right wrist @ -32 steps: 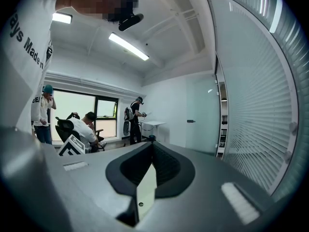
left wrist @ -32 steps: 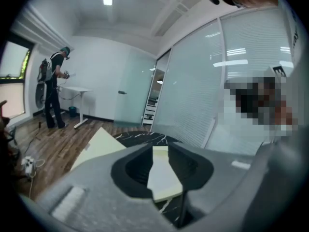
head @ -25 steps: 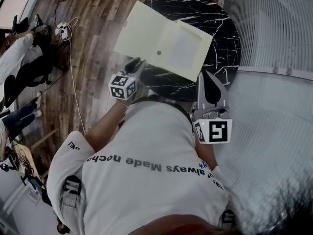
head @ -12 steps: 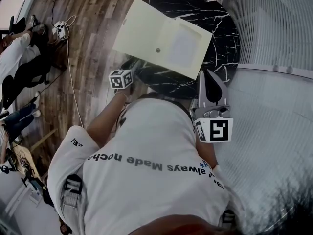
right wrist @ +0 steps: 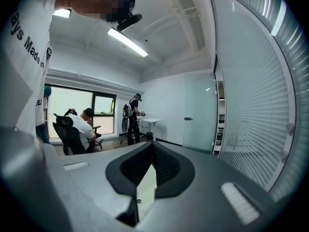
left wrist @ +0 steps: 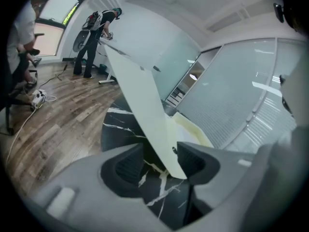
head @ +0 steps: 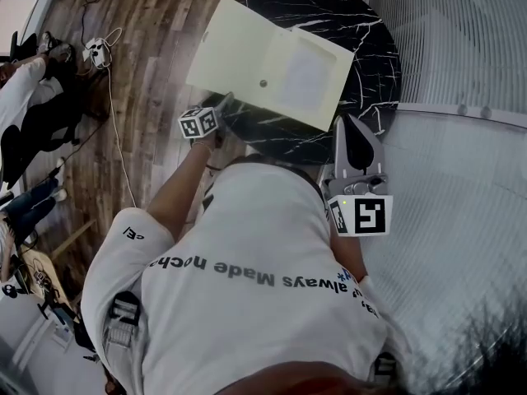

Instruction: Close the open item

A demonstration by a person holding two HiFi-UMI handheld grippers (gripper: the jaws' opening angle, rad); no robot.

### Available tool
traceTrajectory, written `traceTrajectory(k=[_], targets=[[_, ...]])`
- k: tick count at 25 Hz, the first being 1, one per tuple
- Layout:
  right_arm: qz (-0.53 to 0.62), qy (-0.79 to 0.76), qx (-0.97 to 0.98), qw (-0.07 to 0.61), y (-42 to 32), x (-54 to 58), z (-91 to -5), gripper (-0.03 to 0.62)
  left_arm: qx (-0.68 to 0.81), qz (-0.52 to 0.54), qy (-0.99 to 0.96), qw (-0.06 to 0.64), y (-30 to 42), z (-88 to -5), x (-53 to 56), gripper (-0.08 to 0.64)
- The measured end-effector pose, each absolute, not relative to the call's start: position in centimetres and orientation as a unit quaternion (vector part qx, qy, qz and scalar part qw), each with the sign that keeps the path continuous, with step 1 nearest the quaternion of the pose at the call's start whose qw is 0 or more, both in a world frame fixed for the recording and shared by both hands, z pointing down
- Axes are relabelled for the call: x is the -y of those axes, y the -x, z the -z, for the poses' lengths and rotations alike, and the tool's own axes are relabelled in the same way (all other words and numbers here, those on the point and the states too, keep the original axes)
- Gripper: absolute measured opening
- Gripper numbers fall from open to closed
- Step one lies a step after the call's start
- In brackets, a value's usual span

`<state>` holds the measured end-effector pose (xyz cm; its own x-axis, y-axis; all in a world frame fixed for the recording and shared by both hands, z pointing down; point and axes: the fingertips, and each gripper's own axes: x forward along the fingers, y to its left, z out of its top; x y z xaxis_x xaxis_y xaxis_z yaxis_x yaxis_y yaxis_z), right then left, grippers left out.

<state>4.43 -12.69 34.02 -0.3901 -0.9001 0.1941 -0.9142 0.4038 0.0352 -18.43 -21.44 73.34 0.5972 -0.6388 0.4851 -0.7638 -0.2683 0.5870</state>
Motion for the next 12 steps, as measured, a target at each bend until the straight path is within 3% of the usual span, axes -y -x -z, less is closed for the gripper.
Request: traceTrajectory(k=[4, 12], targets=[[-0.039, -0.546, 0.832, 0.088, -4.7, 12.7, -34.3, 0.002, 0.441, -0.061, -0.795, 0.411, 17.8, -73.7, 22.8, 0.204], [-0.041, -0.553, 0.828, 0.084, -5.3, 12.6, -34.3, 0.002, 0.459, -0.042, -0.784, 0.415, 18.3, -73.3, 23.6, 0.033]])
